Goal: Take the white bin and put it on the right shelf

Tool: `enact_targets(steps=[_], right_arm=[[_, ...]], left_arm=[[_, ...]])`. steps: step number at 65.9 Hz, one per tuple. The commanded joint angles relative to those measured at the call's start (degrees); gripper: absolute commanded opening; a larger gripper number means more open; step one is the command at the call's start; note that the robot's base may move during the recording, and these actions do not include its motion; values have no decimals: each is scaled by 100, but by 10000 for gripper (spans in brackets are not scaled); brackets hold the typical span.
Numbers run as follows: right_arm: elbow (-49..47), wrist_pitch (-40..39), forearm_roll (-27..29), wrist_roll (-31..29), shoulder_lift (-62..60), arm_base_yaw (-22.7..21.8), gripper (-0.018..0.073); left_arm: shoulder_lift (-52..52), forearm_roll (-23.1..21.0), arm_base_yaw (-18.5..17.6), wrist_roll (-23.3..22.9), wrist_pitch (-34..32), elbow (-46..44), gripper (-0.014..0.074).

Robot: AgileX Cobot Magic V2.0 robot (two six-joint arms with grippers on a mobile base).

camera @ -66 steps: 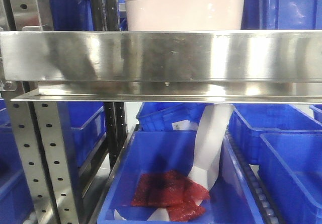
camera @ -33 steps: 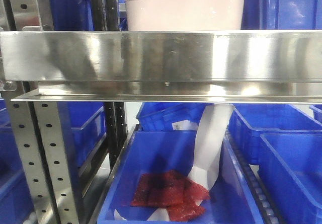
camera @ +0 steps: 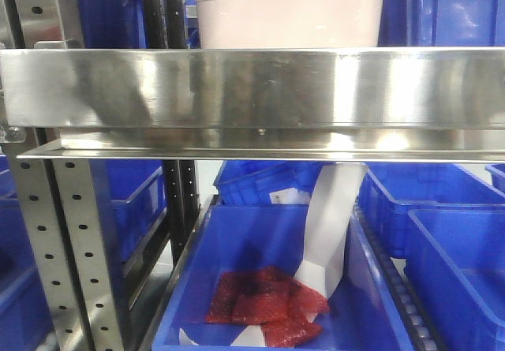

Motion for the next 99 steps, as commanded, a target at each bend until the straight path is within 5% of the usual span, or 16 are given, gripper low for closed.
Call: enact_targets(steps=[1,6,18,49,99], right_arm=[[52,-656,-84,-209,-172,41,56],[219,-842,-84,-223,-130,64,56],[959,-2684,-135,-223,-142,64,56],[925,-1937,-247,-223,-174,91,56],[919,-1964,-247,-223,-174,266,56]], left_arm=[[60,-71,-30,6,-346,-155,-117],[46,-71,-30,6,-337,-155,-117],[46,-71,-30,6,-337,-155,-117],[46,-71,-30,6,-324,-155,-117],[46,-71,-30,6,-324,-155,-117]])
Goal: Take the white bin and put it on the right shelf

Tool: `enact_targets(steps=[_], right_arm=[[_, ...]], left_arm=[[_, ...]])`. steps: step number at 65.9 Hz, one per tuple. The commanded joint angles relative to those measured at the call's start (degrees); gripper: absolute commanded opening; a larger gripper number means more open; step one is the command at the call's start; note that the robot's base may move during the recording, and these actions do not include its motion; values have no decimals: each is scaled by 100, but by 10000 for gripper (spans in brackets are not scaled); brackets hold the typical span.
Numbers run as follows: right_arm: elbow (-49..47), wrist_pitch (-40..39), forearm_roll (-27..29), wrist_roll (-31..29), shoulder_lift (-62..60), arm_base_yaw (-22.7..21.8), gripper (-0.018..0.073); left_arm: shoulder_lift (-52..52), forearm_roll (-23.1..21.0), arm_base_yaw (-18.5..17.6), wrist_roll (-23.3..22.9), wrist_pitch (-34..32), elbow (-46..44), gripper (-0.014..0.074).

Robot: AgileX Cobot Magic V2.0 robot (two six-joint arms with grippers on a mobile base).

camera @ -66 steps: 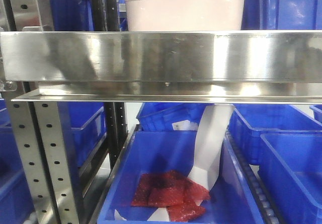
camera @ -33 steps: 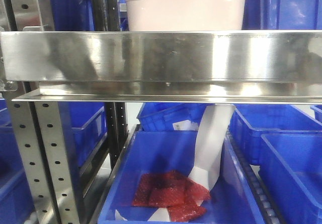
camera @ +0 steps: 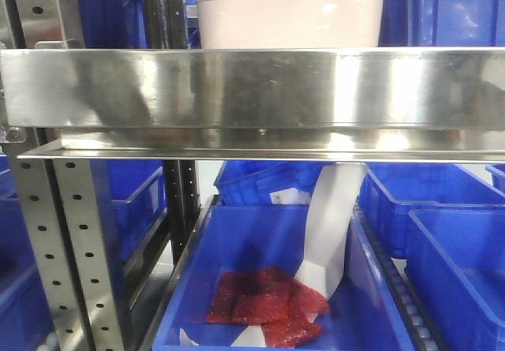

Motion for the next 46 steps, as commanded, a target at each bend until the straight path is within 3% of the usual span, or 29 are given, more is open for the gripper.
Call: enact_targets(steps=[1,15,22,26,30,35,39,46], right_arm=[[4,-461,-75,-36,-97,11,56],[4,-461,-75,-36,-97,11,56],[4,-461,-75,-36,-97,11,56],[4,-461,-75,-36,-97,11,56],[4,-461,-75,-36,-97,11,56],[4,-461,-75,-36,-97,11,56],[4,-461,-75,-36,-97,11,56],[4,-461,-75,-36,-97,11,56]], left_arm=[[46,-71,-30,6,-348,-155,-117],[46,-88,-30,6,-348,-135,-117],[22,676,-6,-143,-382,0,-117],[-11,1103,-6,-907,-381,210,-117],[-104,1943,-29,-2032,-515,545,-117],[-244,3030,-82,-2927,-909,961,-117],[-404,3479,-110,-3266,-1241,1282,-117],[-699,3503,-163,-3293,-1378,1734,-117]])
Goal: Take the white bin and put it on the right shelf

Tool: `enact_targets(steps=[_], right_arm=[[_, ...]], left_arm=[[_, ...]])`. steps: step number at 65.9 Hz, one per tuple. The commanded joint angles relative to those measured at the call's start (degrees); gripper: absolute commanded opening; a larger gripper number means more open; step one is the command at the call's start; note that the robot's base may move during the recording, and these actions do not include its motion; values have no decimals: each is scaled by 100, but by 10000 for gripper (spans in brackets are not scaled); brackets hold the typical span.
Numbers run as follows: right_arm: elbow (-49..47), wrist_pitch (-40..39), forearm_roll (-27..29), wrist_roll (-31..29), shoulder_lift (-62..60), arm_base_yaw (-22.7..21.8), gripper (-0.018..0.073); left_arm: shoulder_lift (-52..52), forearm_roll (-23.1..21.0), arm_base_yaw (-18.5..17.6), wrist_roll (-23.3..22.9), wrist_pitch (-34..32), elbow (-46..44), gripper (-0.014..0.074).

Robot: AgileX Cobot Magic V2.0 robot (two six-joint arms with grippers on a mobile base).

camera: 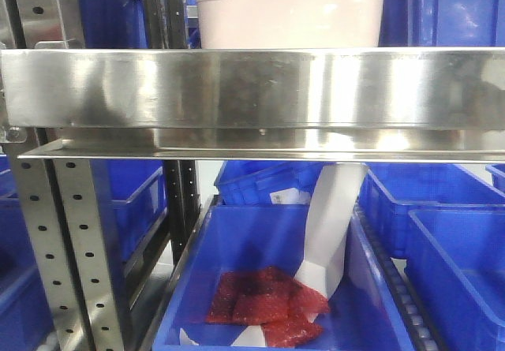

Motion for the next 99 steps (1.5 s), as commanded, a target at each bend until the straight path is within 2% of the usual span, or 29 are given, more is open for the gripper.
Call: enact_targets(steps=[1,7,13,15,25,99], right_arm=[[4,-461,-75,-36,-97,11,56],[4,-461,-75,-36,-97,11,56],[4,-461,-75,-36,-97,11,56],[4,-461,-75,-36,-97,11,56],[4,-460,-75,-36,-92,11,56],[4,-460,-75,-36,-92,11,56]], left_arm=[[-141,181,-87,-200,-694,114,-117],[-364,316,-99,-200,-694,382,-117],[-551,269,-111,-200,-782,643,-118],[-526,254,-111,-189,-597,619,-118],[-540,157,-230,277,-576,629,-118],[-540,157,-276,277,-504,629,-118]])
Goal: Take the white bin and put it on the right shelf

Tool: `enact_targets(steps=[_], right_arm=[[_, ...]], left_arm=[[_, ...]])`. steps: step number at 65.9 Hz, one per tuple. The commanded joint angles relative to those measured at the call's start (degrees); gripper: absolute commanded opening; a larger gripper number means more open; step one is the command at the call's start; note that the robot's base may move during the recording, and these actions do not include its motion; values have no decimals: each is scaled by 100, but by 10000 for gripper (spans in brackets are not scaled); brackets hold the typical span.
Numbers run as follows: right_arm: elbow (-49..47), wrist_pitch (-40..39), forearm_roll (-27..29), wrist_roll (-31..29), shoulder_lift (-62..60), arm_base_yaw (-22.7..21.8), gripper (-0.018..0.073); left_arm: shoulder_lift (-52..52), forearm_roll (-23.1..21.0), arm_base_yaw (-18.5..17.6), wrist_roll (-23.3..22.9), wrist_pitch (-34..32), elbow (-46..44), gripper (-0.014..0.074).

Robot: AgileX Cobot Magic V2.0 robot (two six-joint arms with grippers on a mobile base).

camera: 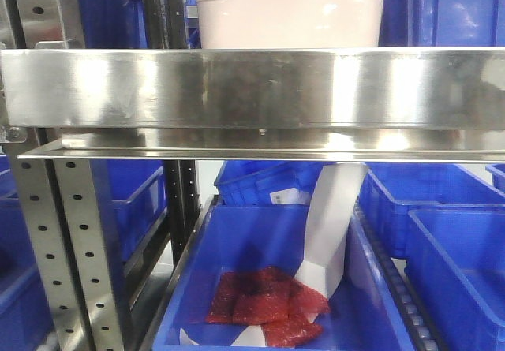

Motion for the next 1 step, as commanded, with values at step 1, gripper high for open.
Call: enact_targets(steps=[1], right_arm=[[4,-471,-75,-36,-92,11,56]], left_arm=[[-68,-43,-36,19,-488,2,-118]])
